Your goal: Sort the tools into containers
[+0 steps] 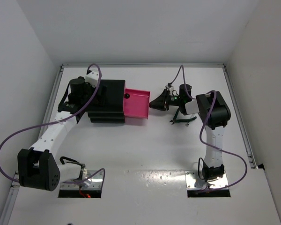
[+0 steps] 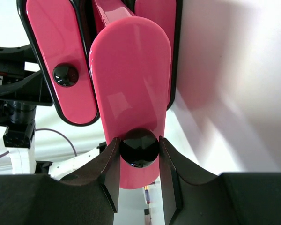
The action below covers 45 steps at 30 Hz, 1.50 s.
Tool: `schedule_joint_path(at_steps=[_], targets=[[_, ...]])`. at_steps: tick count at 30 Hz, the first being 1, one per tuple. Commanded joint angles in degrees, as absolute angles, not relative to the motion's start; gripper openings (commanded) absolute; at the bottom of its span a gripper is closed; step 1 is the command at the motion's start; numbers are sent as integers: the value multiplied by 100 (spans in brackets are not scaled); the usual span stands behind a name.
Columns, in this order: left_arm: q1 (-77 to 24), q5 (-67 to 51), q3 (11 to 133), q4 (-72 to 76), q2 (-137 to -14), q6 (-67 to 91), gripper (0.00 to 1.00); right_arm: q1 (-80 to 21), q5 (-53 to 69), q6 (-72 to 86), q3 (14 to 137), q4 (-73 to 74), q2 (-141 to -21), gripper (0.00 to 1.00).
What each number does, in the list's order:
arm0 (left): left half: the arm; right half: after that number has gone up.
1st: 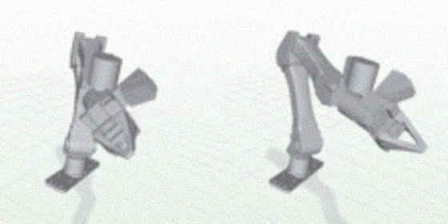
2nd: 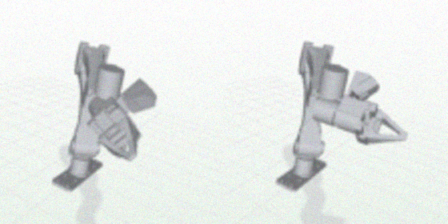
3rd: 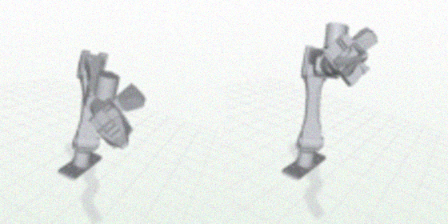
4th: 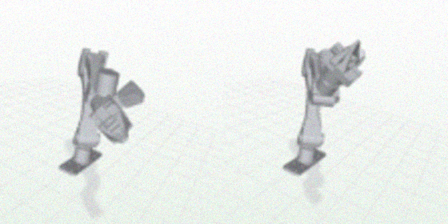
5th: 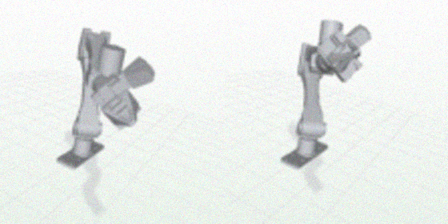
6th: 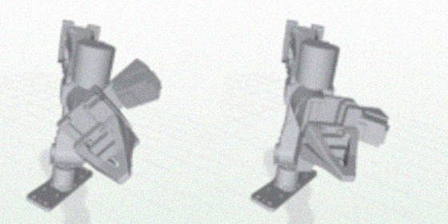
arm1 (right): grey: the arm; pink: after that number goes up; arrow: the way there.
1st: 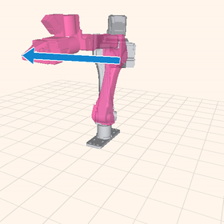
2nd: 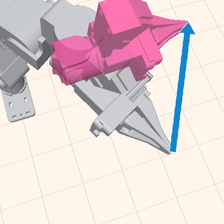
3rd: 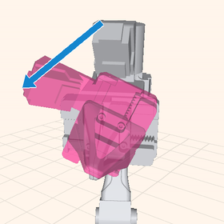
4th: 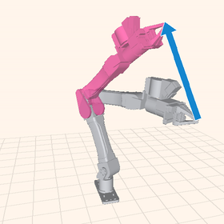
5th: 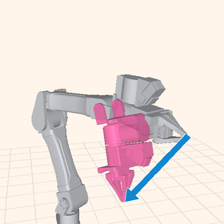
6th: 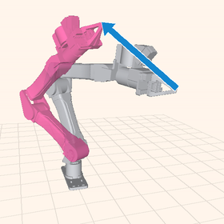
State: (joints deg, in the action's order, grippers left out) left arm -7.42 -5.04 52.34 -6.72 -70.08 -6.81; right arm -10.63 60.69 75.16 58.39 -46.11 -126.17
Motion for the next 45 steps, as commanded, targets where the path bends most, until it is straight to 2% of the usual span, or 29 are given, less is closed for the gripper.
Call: schedule_joint_path(at_steps=[1, 9, 11, 12, 14, 17, 18, 21, 25, 30, 33, 35, 36, 37, 39, 40, 41, 45], targets=[[-782, -387, 5194, -1292, -7225, -747, 95, -949, 5915, 7093, 5792, -4484, -12586, 5], [-782, -387, 5194, -1292, -7225, -747, 95, -896, 5862, 6952, 6020, -4342, -12761, 5], [-782, -387, 5194, -1292, -7225, -747, 95, -896, 5862, 6883, 6021, -4211, -12762, 9], [-782, -387, 5194, -1292, -7225, -747, 95, -896, 5862, 6882, 6021, -4158, -12762, 16], [-782, -387, 5194, -1292, -7225, -747, 95, -896, 5862, 6750, 6082, -3965, -12762, 21], [-782, -387, 5194, -1292, -7225, -747, 95, -896, 5810, 6609, 6135, -3841, -12814, 34], [-782, -387, 5194, -1292, -7225, -747, 95, -896, 5810, 6609, 6135, -3771, -12814, 41], [-782, -387, 5194, -1292, -7225, -747, 95, -844, 5757, 6303, 6187, -3481, -12683, 50], [-782, -387, 5194, -1292, -7225, -747, 95, -730, 5695, 5978, 6187, -3024, -12376, 56], [-782, -387, 5194, -1292, -7172, -747, 95, -388, 5871, 5556, 6065, -2376, -11744, 56], [-782, -387, 5194, -1292, -7102, -747, 97, -142, 6037, 4486, 6196, -1594, -11093, 56], [-782, -387, 5194, -1353, -7032, -808, 99, 140, 6282, 3486, 6538, -225, -10751, 56], [-782, -387, 5194, -1354, -6979, -809, 99, 245, 6284, 2306, 6896, 337, -10688, 56], [-782, -387, 5247, -1354, -6874, -809, 99, 464, 6284, 1624, 7100, 1700, -10688, 56], [-852, -387, 5299, -1414, -6768, -861, 99, 693, 6127, -138, 7730, 2982, -10688, 55], [-853, -387, 5404, -1415, -6715, -914, 99, 912, 5969, -532, 7908, 3980, -10740, 52], [-905, -230, 5457, -1467, -6628, -914, 99, 1018, 5594, -806, 8041, 4295, -10740, 48], [-1107, 235, 5791, -1643, -6487, -914, 99, 1616, 4652, -1405, 7780, 4746, -10434, 43]])
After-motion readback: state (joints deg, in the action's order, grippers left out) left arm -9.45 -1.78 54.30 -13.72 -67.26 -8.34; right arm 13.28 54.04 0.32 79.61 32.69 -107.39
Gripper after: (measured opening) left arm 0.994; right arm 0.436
